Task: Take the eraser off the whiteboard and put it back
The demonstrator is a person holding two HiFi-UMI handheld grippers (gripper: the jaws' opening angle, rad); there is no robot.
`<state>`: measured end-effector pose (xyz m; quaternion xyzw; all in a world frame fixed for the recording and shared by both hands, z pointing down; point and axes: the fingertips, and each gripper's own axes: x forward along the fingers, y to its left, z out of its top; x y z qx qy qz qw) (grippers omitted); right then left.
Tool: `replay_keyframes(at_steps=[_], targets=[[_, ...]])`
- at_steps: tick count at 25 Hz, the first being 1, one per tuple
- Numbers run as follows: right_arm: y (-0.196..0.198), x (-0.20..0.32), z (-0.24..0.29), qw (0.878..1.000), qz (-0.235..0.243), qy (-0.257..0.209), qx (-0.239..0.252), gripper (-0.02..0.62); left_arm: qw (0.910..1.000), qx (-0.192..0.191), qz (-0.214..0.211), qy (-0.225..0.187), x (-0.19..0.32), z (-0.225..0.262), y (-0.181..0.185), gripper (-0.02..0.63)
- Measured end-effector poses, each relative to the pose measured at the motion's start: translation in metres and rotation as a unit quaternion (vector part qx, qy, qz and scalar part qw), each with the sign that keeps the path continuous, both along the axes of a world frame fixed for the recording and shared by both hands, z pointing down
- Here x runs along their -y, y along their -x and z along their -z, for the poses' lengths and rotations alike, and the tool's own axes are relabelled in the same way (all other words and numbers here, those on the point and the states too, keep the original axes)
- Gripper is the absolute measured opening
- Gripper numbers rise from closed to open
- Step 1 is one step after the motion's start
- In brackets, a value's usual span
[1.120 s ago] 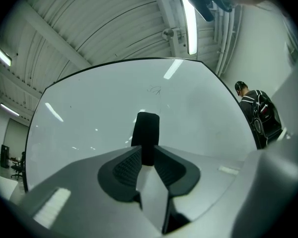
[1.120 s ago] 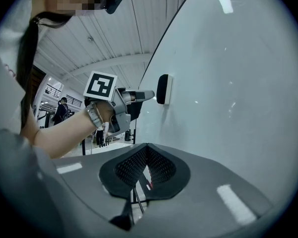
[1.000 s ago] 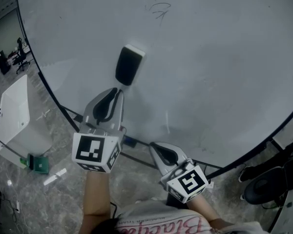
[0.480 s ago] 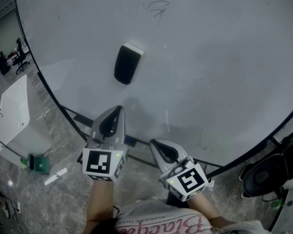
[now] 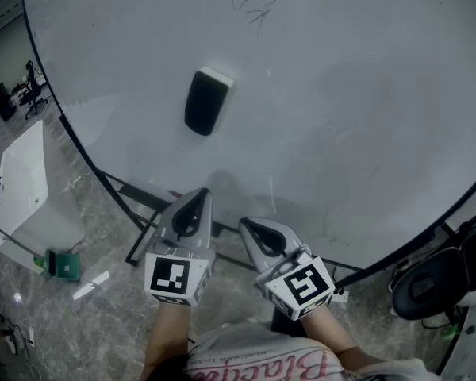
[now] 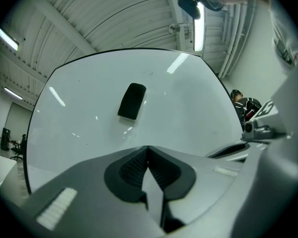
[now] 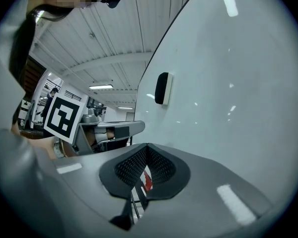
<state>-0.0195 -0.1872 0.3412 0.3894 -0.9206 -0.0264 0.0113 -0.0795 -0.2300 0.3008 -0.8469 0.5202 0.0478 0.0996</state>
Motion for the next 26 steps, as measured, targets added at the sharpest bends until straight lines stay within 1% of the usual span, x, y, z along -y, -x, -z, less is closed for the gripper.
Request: replay_keyframes(at_steps=[7, 13, 19, 23, 26], targets=[[0.005, 0.005, 0.003, 1.000, -0.003, 0.001, -0.007, -0.001, 0.9999, -0.006, -0.005, 0.007, -0.002, -0.011, -0.004, 0.000], [0.007, 0.004, 0.003, 1.000, -0.006, -0.002, -0.006, -0.001, 0.9994, -0.019, -0.014, 0.024, -0.004, -0.017, -0.004, 0.000], [0.008, 0.004, 0.004, 1.000, -0.013, -0.001, -0.008, -0.002, 0.9993, -0.016, -0.020, 0.026, -0.007, -0.018, -0.005, 0.000], [0.013, -0.001, 0.005, 1.000, 0.003, -0.016, -0.004, -0.002, 0.9993, -0.012, -0.023, 0.025, -0.008, -0.018, -0.006, 0.000], [0.014, -0.001, 0.006, 1.000, 0.004, -0.018, -0.004, -0.002, 0.9993, -0.009, -0.025, 0.026, -0.009, -0.018, -0.007, 0.000]])
